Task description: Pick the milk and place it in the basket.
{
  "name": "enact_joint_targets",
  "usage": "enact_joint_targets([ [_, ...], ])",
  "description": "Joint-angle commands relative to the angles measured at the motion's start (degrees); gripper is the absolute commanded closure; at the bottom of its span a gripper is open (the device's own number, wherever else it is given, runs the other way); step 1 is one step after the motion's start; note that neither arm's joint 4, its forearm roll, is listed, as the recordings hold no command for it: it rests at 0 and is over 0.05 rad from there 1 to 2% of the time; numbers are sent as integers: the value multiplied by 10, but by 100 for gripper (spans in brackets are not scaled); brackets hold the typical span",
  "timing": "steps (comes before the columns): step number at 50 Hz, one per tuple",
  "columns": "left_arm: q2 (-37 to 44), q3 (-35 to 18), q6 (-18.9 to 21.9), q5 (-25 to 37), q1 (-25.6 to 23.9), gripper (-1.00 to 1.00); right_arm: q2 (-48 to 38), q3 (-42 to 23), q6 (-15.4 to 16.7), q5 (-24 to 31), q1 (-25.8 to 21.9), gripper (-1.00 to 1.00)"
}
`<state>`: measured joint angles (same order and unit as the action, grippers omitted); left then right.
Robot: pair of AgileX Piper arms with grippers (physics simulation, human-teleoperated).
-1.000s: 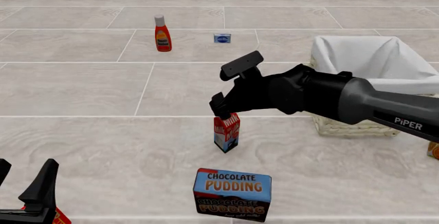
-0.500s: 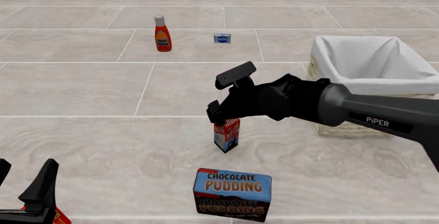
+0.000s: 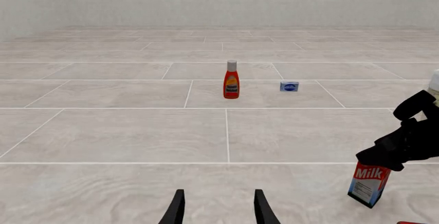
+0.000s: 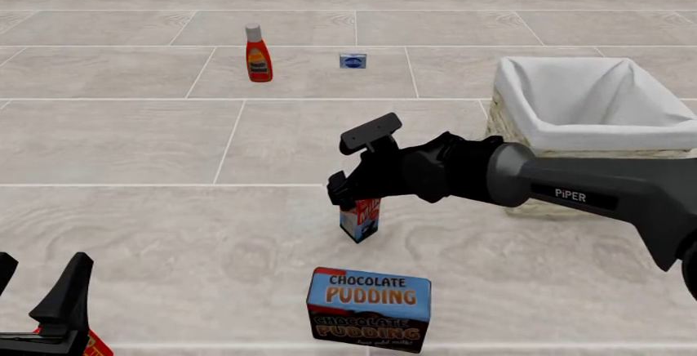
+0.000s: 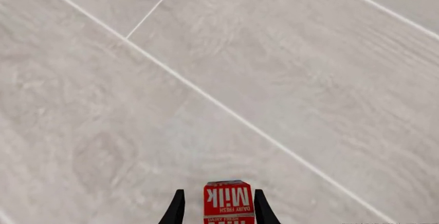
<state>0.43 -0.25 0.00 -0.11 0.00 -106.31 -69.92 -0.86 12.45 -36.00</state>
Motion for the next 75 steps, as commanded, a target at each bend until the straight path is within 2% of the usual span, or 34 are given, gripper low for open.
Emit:
enact_joint_targets([
  [1,0,0,0,0,0,-100,-8,8,-2,-9,1,-100],
  [5,0,0,0,0,0,-100,-10,13,-3,-12,-2,-100],
  [6,0,0,0,0,0,-100,-9,12,-1,-11,0,100],
  [26,0,0,0,0,0,-100,13,16,5,0,3,100],
  [49,0,0,0,0,0,-100,117,-9,45,65,26,100],
  [65,0,0,0,0,0,-100,192,-86,82,159,67,100],
  [74,0,0,0,0,0,-100,202,-157,91,205,109,100],
  [75,0,0,0,0,0,-100,203,-175,98,214,126,100],
])
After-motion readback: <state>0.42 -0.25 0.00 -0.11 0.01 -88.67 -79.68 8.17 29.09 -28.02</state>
